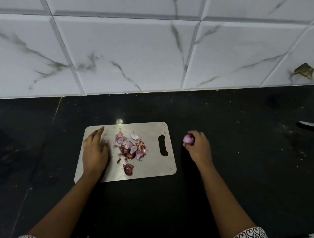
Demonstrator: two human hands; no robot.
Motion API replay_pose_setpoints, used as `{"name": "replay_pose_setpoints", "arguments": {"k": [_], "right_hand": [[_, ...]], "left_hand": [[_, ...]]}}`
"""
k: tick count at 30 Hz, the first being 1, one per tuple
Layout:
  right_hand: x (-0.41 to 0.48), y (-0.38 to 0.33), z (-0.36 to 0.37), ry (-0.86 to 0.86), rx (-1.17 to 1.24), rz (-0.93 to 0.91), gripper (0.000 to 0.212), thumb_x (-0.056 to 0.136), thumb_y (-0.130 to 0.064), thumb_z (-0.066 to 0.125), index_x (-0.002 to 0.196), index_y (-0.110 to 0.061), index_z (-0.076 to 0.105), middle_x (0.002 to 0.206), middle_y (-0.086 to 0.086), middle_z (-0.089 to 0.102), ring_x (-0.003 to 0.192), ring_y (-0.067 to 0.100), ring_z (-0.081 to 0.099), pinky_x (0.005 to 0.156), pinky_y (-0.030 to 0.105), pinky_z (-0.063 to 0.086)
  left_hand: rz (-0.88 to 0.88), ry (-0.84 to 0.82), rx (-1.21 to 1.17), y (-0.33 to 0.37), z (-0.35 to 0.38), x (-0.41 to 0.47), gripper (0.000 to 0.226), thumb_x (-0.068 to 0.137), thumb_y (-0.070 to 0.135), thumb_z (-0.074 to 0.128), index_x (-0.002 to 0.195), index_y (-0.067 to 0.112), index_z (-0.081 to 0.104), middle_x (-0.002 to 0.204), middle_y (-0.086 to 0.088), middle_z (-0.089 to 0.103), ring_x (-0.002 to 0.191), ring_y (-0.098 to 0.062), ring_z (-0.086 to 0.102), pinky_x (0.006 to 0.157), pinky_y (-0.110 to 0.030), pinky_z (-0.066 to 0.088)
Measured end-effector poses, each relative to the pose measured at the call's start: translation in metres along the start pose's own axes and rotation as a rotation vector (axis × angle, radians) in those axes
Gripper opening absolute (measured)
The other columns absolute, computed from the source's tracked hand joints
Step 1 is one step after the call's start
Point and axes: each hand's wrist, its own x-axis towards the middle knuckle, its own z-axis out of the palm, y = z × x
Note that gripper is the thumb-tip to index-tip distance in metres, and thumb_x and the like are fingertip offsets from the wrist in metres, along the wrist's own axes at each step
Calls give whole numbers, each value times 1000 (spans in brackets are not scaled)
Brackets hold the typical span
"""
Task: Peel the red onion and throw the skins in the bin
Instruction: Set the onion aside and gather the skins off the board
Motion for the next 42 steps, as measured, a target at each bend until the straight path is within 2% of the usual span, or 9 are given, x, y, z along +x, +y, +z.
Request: {"name": "replay_pose_setpoints", "arguments": {"k": [7,11,15,21,26,29,34,38,42], "right_hand": [[-3,-4,-5,22,69,-11,49,79,-10,69,124,-21,52,131,1,49,123,19,45,101,34,40],[-18,-29,-7,64,218,-109,21,83,-5,63,94,-23,64,98,-6,63,92,7,60,82,22,50],[-26,-72,13,-204,305,-156,17,92,-14,52,94,-21,67,83,-5,68,78,5,64,78,25,53],[-20,-111,50,-448,-169,-434,45,89,-29,58,132,-19,50,126,8,58,116,23,53,93,35,43],[-30,-128,79,-464,-563,-655,48,85,-26,63,130,-22,48,117,9,55,108,28,51,85,37,42],[-35,-130,90,-351,-506,-739,33,90,-18,54,124,-19,56,105,12,59,96,29,56,74,32,40],[-18,-131,84,-378,-243,-568,28,86,-17,64,113,-18,67,108,7,69,94,21,64,82,26,49],[0,-125,69,-490,120,-291,33,83,-7,65,114,-19,67,110,-3,69,86,10,66,67,9,46],[5,-123,59,-569,371,-118,31,82,-6,67,112,-13,67,107,5,71,89,12,66,87,30,54]], "left_hand": [[-34,-31,16,-5,4,3,45,95,21,48,140,19,43,145,-5,39,135,-21,30,104,-36,33],[-17,-43,35,-6,4,3,45,93,21,51,138,20,46,144,-4,41,134,-20,33,106,-37,33],[-8,-29,33,-6,4,4,43,92,19,53,135,17,50,141,-5,45,130,-21,37,105,-33,32],[-2,-23,19,-8,4,5,41,92,17,51,133,16,52,139,-5,48,128,-20,39,105,-33,32],[13,3,-3,-13,5,7,40,91,16,52,130,16,55,135,-4,51,124,-20,41,103,-34,35],[16,5,-17,-14,5,7,39,91,16,52,130,17,55,135,-3,51,125,-19,41,103,-33,35],[25,6,-49,-14,6,7,40,90,14,53,129,17,55,134,-3,52,123,-19,43,101,-31,35],[10,19,-128,-13,4,7,36,91,15,54,127,19,58,133,0,53,122,-16,45,101,-27,36],[-14,63,-362,4,-2,4,29,94,19,53,122,21,61,128,6,56,117,-4,49,94,-15,38]]}}
